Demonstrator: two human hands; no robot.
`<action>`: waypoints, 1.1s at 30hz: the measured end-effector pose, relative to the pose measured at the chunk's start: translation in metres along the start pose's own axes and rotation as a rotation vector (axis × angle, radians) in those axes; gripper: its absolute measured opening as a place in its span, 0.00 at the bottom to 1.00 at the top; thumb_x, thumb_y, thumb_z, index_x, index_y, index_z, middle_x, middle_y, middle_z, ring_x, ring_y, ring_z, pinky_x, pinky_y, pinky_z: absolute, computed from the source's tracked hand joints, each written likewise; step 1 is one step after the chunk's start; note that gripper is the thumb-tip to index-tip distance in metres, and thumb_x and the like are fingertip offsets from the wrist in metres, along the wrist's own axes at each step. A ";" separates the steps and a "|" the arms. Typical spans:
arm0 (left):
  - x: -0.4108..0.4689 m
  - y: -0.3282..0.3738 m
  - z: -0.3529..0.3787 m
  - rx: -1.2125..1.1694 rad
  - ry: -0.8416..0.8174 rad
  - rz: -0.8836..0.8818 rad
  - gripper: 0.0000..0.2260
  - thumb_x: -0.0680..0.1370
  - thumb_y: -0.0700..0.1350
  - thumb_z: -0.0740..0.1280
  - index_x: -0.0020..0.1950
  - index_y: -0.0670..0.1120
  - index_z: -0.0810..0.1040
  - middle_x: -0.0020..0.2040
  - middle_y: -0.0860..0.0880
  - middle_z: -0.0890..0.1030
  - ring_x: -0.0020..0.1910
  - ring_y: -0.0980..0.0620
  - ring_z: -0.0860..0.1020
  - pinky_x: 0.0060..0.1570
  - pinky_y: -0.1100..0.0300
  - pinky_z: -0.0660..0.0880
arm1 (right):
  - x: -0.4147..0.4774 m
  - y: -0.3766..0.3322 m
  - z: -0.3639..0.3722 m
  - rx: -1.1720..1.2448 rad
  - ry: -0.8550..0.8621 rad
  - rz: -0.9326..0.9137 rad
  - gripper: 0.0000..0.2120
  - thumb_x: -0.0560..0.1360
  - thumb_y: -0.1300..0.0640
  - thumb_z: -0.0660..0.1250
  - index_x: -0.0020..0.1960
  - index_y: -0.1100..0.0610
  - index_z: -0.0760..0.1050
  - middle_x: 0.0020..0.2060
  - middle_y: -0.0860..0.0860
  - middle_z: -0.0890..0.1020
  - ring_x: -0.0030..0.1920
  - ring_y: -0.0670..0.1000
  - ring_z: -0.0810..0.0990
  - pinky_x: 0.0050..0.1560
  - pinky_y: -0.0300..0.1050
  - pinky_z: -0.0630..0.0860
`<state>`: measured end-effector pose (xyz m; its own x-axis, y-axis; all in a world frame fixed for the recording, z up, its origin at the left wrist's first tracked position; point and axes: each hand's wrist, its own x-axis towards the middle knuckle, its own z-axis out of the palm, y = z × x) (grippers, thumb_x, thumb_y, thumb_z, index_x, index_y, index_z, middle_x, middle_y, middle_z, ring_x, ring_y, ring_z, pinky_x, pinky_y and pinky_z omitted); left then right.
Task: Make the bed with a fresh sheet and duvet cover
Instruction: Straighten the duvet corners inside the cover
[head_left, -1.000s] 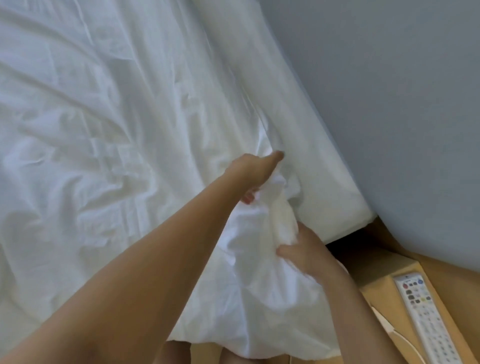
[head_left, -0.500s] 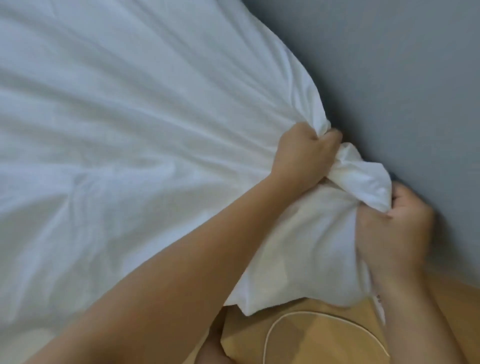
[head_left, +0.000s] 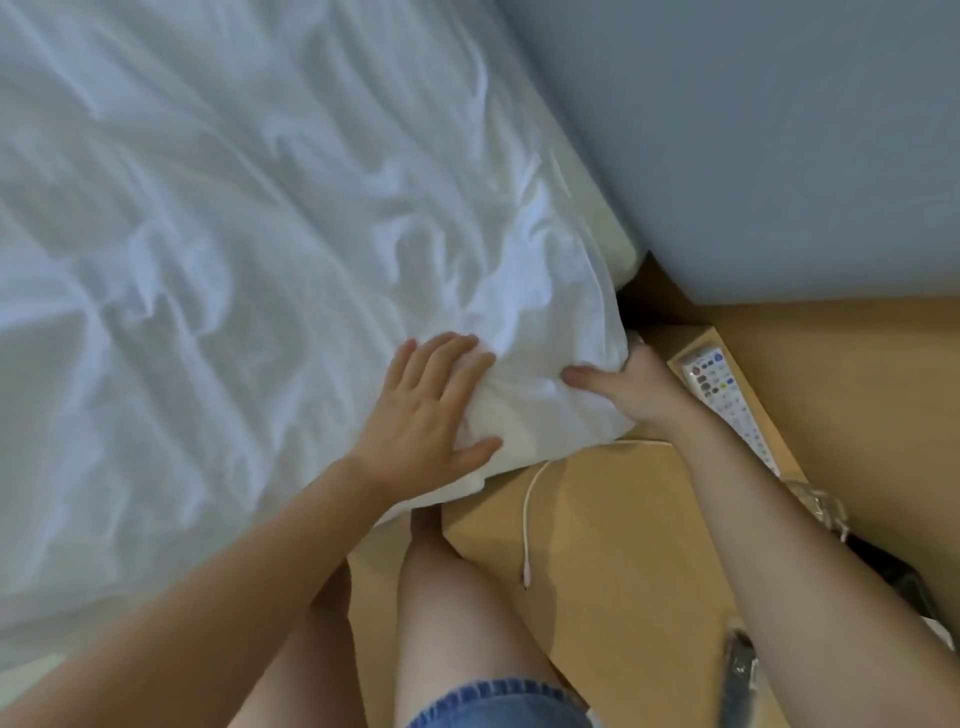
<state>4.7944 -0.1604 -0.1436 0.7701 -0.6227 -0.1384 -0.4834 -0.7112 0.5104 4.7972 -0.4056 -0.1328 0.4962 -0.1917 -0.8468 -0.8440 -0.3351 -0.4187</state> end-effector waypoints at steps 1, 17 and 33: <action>-0.012 -0.006 0.002 0.058 0.002 0.018 0.29 0.71 0.61 0.61 0.66 0.44 0.68 0.64 0.42 0.71 0.65 0.43 0.65 0.67 0.46 0.57 | 0.001 -0.004 -0.004 -0.024 0.026 -0.015 0.23 0.65 0.47 0.78 0.54 0.49 0.71 0.52 0.48 0.77 0.57 0.52 0.76 0.56 0.48 0.73; -0.057 -0.026 -0.070 -0.011 -0.157 -0.157 0.19 0.81 0.51 0.53 0.33 0.45 0.65 0.25 0.55 0.61 0.21 0.50 0.66 0.23 0.60 0.63 | -0.011 0.003 0.052 -0.258 0.543 -0.013 0.28 0.69 0.42 0.72 0.59 0.59 0.68 0.57 0.57 0.74 0.57 0.59 0.74 0.47 0.48 0.69; -0.105 -0.054 -0.095 -0.029 -0.061 -0.223 0.11 0.74 0.43 0.56 0.43 0.39 0.75 0.32 0.45 0.77 0.28 0.47 0.74 0.28 0.57 0.69 | -0.076 -0.029 0.200 -0.732 0.143 -0.880 0.25 0.75 0.51 0.53 0.70 0.56 0.63 0.69 0.61 0.67 0.70 0.59 0.60 0.66 0.66 0.59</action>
<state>4.7790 -0.0259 -0.0757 0.8297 -0.4701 -0.3012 -0.2909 -0.8245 0.4854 4.7428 -0.1968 -0.1220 0.9124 0.2872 -0.2915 0.1029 -0.8505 -0.5158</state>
